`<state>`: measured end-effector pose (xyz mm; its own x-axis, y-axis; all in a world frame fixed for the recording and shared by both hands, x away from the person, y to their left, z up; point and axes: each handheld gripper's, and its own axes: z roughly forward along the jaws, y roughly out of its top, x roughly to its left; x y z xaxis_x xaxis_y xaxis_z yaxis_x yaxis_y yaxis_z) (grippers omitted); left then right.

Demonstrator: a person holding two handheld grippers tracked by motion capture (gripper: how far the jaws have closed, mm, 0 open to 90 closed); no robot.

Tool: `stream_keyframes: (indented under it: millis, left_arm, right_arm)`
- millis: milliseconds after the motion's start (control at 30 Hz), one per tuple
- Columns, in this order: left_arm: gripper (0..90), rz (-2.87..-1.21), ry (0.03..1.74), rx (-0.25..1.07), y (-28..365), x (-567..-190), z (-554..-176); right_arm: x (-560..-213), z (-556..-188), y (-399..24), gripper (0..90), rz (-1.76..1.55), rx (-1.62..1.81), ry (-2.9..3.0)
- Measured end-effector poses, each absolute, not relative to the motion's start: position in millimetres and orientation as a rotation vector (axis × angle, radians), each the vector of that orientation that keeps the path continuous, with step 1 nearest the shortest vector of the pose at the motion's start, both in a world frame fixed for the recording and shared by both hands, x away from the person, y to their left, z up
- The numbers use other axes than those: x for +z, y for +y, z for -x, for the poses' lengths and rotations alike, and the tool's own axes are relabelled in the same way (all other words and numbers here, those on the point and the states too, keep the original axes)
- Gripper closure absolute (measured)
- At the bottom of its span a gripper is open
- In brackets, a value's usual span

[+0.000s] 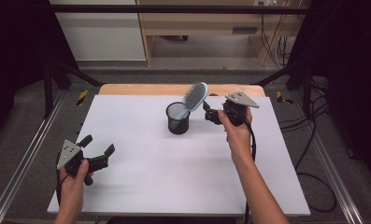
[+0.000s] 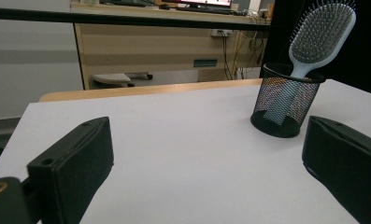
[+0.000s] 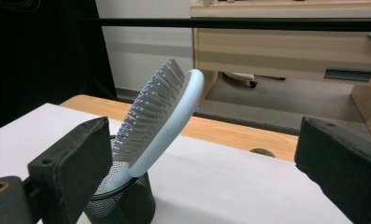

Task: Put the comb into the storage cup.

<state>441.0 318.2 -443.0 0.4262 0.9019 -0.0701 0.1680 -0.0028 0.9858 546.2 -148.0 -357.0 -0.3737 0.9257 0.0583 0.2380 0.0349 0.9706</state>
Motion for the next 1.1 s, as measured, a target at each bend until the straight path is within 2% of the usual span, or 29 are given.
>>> stream_keyframes:
  millis: [367, 633, 1100]
  left_arm:
    - [2.2, -1.469, 1.011, 0.769, 321, -440, -437]
    - [1.6, -1.466, 0.985, 0.811, 322, -438, -433]
    - [1.3, -1.439, 0.994, 0.822, 329, -438, -430]
  right_arm:
    - [-350, -534, -162, 1.7, -1.176, 1.402, 1.681]
    - [-345, -527, -174, 4.7, -1.182, 1.409, 1.648]
    - [-343, -514, -208, 4.1, -1.162, 1.432, 1.576]
